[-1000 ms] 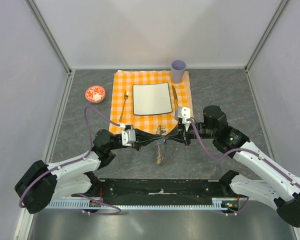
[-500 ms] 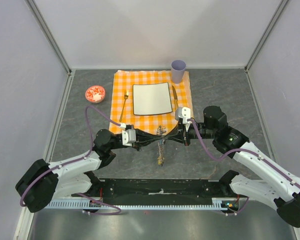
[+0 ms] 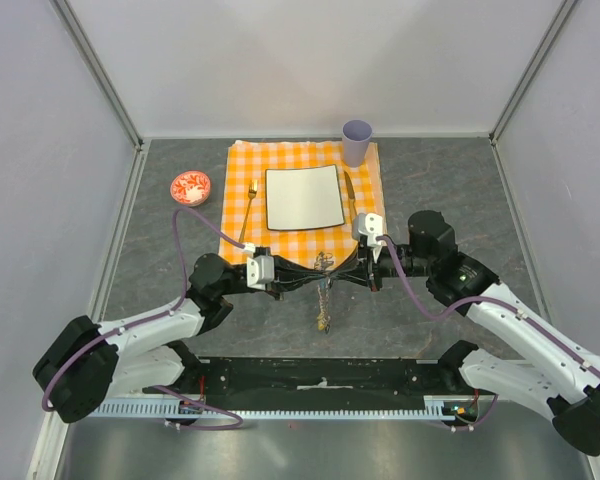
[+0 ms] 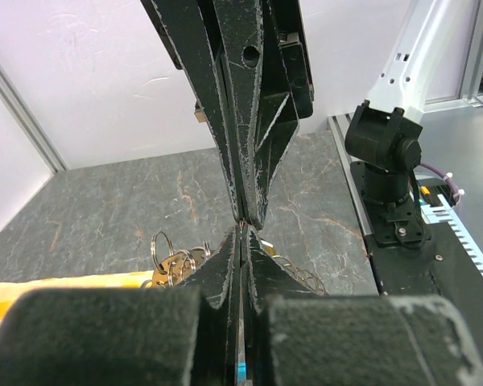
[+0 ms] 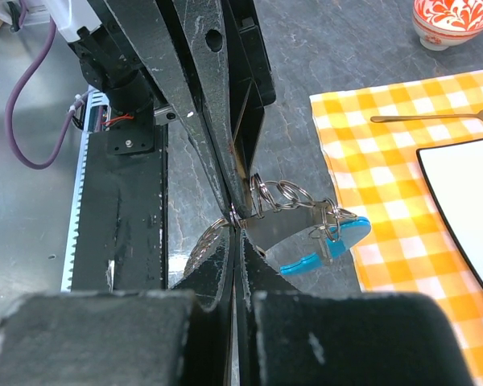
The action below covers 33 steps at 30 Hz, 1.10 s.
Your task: Put the keys on the keyring
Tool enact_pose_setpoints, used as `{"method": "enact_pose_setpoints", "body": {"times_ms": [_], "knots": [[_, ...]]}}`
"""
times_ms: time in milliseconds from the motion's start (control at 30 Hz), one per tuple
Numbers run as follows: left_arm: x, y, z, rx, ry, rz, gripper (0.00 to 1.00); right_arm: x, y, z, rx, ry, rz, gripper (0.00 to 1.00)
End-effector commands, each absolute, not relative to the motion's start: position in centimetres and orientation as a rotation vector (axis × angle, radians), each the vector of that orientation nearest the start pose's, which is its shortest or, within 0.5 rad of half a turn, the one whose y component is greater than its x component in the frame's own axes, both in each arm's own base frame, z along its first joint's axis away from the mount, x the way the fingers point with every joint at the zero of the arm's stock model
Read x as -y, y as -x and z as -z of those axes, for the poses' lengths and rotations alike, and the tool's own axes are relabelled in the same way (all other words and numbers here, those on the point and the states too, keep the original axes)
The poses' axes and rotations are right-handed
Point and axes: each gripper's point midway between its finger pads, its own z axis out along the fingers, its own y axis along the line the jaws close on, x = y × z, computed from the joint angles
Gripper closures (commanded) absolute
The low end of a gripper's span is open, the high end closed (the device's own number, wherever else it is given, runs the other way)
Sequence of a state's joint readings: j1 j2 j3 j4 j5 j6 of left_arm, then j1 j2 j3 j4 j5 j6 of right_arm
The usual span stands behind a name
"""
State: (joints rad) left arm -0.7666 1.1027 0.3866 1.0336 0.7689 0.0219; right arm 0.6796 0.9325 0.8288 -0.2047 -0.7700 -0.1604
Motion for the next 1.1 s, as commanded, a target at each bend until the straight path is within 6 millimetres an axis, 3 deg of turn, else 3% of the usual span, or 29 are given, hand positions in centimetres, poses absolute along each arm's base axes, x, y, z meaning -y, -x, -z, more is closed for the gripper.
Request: {"method": "enact_pose_setpoints", "body": {"times_ms": [0,200,800,1067], "knots": [[32.1,-15.2,-27.0,-0.866,-1.133,1.106,0.98,-28.9,-14.0,-28.1,-1.288,1.324,-1.157,1.0],[32.0,-15.8,-27.1,-0.891,-1.12,1.079,0.98,-28.7,-13.9,-27.5,-1.291,1.357,-1.144,1.0],[32.0,-15.8,-27.4,-0.882,-1.101,1.082,0.98,-29.3,-16.5,-25.4,-1.46,1.261,-1.102,1.0],[32.1,-16.7,-26.0,-0.947,-1.092,1.053,0.98,-29.6,-16.6,-23.8,-1.502,1.256,-1.132,1.0]]}}
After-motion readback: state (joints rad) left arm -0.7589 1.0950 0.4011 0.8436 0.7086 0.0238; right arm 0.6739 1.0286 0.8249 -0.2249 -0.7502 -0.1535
